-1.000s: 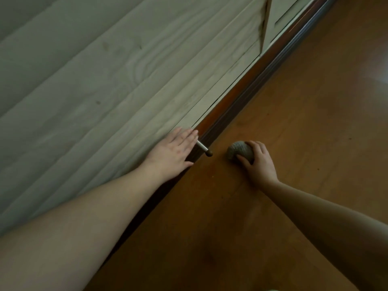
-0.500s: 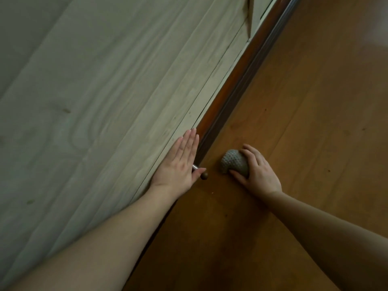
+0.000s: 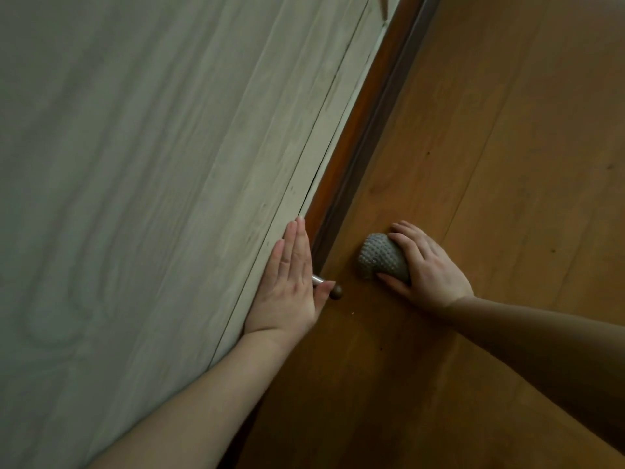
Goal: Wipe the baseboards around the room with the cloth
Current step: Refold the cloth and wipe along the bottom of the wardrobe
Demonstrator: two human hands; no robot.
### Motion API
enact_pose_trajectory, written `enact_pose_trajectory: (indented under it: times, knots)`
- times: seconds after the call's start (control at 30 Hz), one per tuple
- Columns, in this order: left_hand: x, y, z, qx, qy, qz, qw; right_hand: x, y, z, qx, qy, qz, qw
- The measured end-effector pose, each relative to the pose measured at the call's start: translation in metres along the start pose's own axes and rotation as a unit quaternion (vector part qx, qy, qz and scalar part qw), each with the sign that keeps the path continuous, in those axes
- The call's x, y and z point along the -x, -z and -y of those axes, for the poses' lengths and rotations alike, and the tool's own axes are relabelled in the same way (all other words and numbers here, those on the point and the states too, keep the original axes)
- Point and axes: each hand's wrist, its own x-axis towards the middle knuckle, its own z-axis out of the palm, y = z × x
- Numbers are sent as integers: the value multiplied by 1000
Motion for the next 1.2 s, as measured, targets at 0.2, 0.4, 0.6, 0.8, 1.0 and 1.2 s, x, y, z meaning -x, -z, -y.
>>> enact_pose_trajectory:
  times: [0.2, 0.4, 0.6, 0.8, 1.0, 1.2]
  knots:
    - [1, -2, 0, 22, 4, -9, 1000, 1, 2, 4, -1, 7, -10, 1000]
    - [-1, 1, 0, 17, 6, 11, 1000, 2, 5, 7, 3, 13, -5, 1000]
    - [-1, 4, -2, 4, 8, 36, 999, 2, 8, 26, -44, 8, -16, 999]
    - [1, 1, -3, -1, 2, 28, 1000, 29, -41, 99, -77, 129, 76, 986]
    - [2, -1, -3, -6, 0, 28, 1000, 27, -55, 116, -85, 78, 102, 988]
    - [1, 2, -2, 24, -7, 8, 1000, -24, -15, 77, -41, 57, 58, 996]
